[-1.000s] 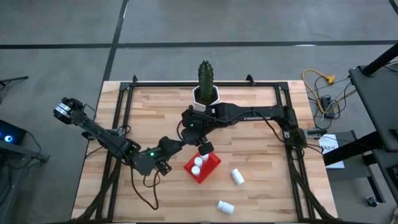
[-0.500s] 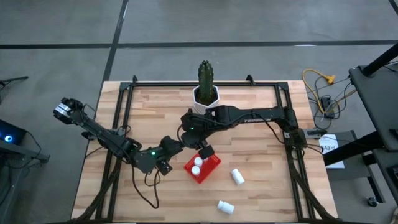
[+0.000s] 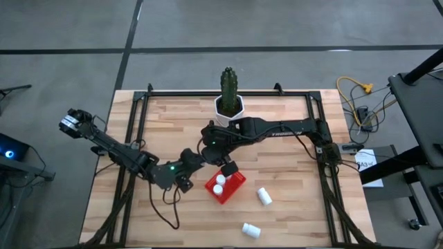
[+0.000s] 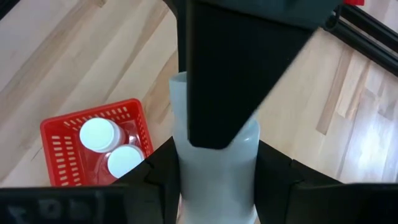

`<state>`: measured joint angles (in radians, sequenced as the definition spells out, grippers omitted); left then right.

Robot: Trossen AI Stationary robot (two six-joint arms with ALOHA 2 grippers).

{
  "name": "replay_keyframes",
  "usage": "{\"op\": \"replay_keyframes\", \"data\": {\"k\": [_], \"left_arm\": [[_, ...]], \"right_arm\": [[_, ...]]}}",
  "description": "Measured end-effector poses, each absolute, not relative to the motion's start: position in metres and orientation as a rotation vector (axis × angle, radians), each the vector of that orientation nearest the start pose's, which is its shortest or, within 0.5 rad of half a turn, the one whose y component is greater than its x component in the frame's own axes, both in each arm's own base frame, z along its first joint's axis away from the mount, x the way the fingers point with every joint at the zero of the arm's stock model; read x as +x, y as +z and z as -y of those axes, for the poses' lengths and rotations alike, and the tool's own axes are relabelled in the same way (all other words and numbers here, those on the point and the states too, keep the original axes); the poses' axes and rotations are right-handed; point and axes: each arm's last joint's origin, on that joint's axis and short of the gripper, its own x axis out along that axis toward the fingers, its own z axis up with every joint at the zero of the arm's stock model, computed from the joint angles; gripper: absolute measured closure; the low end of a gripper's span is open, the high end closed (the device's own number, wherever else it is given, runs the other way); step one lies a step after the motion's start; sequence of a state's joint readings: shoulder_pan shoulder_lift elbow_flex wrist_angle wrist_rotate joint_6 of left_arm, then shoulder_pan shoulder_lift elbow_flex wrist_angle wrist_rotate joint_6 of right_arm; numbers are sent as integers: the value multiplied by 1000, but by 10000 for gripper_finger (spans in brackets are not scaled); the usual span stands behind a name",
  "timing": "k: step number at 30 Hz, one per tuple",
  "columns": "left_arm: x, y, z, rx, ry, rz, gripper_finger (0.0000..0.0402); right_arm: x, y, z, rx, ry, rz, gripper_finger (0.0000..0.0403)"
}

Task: Pick and place pill bottles into a basket
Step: Put the white pill bottle into the red bin

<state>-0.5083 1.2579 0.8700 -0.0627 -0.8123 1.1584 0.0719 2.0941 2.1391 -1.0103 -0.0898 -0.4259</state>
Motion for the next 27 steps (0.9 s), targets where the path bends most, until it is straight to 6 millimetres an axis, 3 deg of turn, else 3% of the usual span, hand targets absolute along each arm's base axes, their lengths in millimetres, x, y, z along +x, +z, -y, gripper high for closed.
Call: {"op": "replay_keyframes", "data": {"k": [7,15,27], "left_arm": [[244,279,111,1408,42,-494,139],[244,279,111,1405,38,-490,257],[244,280,111,1405,40,-491,262]], "right_arm": [[448,324,-35,-383,351,-914,269],[448,324,-35,-392,349,-916,269],[448,324,-35,-385,346,-917,264]]}}
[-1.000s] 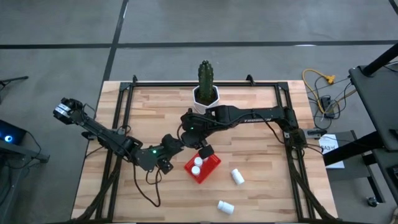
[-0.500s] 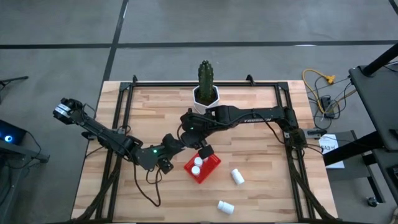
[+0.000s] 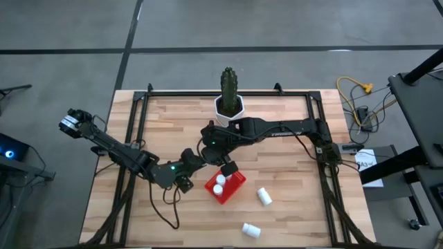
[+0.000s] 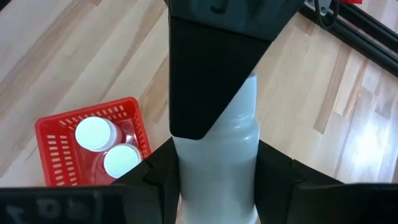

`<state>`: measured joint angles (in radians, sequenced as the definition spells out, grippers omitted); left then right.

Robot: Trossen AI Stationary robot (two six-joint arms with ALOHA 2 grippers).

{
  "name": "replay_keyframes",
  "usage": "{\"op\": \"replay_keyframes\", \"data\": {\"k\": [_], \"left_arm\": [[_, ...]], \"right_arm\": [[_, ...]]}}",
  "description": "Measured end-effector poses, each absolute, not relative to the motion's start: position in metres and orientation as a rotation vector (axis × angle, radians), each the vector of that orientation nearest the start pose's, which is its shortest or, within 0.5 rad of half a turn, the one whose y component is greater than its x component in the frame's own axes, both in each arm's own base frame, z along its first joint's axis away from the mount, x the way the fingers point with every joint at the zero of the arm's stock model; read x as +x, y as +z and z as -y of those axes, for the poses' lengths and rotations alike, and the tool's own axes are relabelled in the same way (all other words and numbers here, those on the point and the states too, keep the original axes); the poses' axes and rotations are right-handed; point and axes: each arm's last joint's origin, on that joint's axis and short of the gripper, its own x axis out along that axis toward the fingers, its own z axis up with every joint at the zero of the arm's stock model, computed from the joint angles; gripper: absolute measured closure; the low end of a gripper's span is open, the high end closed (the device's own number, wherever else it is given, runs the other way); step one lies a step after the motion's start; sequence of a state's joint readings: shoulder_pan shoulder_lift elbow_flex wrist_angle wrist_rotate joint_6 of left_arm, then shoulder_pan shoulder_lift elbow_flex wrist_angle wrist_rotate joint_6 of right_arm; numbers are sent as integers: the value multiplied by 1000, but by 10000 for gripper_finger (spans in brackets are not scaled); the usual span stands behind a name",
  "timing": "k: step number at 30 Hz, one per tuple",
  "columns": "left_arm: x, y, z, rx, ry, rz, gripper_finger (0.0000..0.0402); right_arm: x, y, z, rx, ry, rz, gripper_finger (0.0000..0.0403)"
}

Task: Pick and place pill bottles into a basket
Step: Put the white pill bottle into the red bin

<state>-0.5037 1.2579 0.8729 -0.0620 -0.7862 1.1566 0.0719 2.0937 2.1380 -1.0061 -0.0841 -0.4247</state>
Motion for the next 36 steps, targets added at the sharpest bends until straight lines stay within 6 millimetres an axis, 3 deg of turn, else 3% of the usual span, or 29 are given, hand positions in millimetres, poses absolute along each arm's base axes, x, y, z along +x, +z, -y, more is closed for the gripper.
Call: {"op": "replay_keyframes", "data": {"k": [18,29,36], "left_arm": [[244,280,111,1398,46,-498,262],[229,288,103,1290,59,-518,262],[211,305,93,1155,89,-458,262]], "right_arm": [[450,327,-34,-282,251,-907,124],[438,335,-32,-175,194,-958,107],[415,351,-31,-135,176,-1031,120]]}}
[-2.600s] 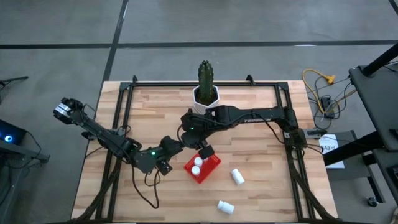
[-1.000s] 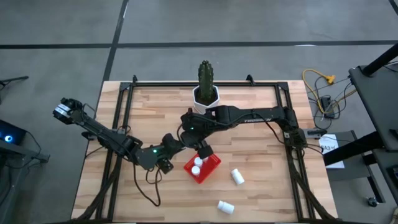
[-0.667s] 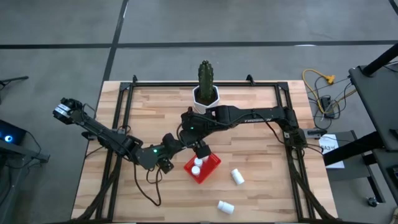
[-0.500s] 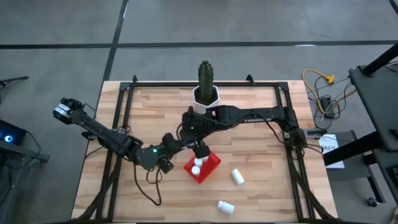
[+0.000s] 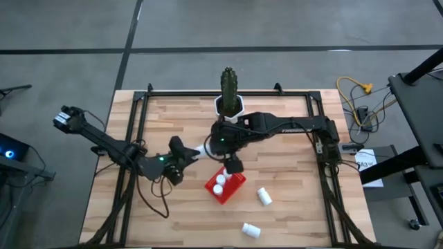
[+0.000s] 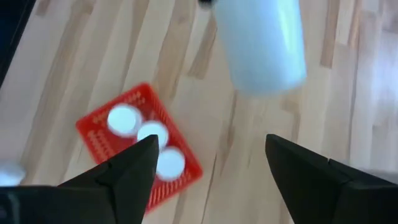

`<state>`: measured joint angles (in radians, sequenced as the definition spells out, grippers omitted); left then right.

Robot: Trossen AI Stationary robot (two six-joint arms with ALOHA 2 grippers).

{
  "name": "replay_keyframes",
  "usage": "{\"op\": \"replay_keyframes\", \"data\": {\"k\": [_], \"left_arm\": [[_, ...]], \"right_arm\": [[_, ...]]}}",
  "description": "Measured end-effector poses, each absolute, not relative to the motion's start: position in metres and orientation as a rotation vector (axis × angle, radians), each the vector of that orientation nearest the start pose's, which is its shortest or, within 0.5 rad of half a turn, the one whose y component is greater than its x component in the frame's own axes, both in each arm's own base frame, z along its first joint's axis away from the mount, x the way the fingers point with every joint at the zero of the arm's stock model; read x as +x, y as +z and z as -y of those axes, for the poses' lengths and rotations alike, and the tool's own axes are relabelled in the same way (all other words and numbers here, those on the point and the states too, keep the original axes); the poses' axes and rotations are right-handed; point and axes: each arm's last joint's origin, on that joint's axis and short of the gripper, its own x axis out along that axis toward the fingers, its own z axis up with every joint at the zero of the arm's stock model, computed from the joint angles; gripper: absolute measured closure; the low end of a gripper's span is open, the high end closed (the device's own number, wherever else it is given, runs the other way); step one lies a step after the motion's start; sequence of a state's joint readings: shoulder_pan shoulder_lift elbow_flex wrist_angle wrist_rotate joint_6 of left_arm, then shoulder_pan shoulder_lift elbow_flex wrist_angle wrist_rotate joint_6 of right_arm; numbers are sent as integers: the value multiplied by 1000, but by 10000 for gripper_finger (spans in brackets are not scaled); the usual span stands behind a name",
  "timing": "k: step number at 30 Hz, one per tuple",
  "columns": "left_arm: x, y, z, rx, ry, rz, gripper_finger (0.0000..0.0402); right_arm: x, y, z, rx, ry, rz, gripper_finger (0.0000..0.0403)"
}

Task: Pick and place pill bottles into a basket
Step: Put the white pill bottle into the red bin

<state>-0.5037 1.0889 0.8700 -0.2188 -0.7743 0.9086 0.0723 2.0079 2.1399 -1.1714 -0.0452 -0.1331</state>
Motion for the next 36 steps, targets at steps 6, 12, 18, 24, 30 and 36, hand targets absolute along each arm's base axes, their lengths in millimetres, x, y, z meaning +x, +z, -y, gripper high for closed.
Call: {"op": "replay_keyframes", "data": {"k": [6,12,18,24,30,36], "left_arm": [[202,315,90,1019,33,-375,262],[205,315,90,863,-78,-325,262],[216,319,88,735,-148,-288,262],[228,326,81,608,-211,-233,262],[237,322,69,475,-256,-259,262],[254,312,73,425,-355,-301,262]], "right_arm": [[384,372,-26,-245,108,-1100,120],[351,415,-11,-330,-370,-965,115],[312,456,-6,-306,-440,-812,119],[282,479,-3,-214,-479,-714,124],[279,476,-4,-235,-463,-738,120],[282,469,-3,-276,-451,-774,115]]}}
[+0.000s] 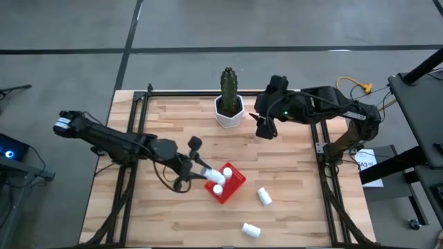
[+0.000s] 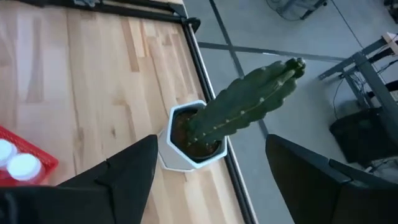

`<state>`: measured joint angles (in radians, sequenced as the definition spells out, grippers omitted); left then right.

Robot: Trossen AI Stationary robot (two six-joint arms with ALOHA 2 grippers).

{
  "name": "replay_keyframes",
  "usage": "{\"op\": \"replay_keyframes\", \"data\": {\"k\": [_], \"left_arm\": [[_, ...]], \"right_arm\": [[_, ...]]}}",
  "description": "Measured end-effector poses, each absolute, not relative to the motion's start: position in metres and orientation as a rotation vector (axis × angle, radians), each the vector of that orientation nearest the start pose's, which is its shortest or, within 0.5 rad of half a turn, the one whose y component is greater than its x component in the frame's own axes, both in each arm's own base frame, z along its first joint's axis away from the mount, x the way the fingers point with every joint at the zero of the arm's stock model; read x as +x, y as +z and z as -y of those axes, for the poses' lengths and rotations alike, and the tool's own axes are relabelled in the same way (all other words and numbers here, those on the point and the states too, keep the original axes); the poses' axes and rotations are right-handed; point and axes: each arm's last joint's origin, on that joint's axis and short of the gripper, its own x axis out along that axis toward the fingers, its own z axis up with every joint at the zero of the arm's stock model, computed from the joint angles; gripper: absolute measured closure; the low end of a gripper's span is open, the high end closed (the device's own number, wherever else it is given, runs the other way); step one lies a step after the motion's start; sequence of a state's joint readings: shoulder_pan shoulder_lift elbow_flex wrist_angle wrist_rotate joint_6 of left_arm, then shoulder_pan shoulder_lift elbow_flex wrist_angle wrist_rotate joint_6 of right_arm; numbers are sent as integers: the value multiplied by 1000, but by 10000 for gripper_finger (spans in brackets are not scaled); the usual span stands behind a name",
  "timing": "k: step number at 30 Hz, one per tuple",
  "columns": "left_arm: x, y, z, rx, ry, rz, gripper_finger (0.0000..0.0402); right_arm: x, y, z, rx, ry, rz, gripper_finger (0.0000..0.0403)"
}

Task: Pick and place pill bottles into a basket
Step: Put the white pill bottle into the red bin

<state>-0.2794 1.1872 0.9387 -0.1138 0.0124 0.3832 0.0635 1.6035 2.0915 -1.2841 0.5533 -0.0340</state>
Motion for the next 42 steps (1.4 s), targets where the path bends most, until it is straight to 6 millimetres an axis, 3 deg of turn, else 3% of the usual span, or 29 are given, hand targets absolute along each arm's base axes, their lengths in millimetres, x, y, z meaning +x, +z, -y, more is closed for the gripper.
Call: {"op": "replay_keyframes", "data": {"k": [9,19,29,42], "left_arm": [[293,300,89,380,-492,-364,262],[318,282,98,393,-605,-480,262],[331,276,99,389,-627,-512,262],[333,273,89,381,-605,-539,262]], "right_arm": [[284,462,0,-295,-456,-808,123],[283,460,3,-303,-466,-838,117],[283,460,5,-310,-495,-837,121],[283,460,5,-307,-496,-836,117]]}}
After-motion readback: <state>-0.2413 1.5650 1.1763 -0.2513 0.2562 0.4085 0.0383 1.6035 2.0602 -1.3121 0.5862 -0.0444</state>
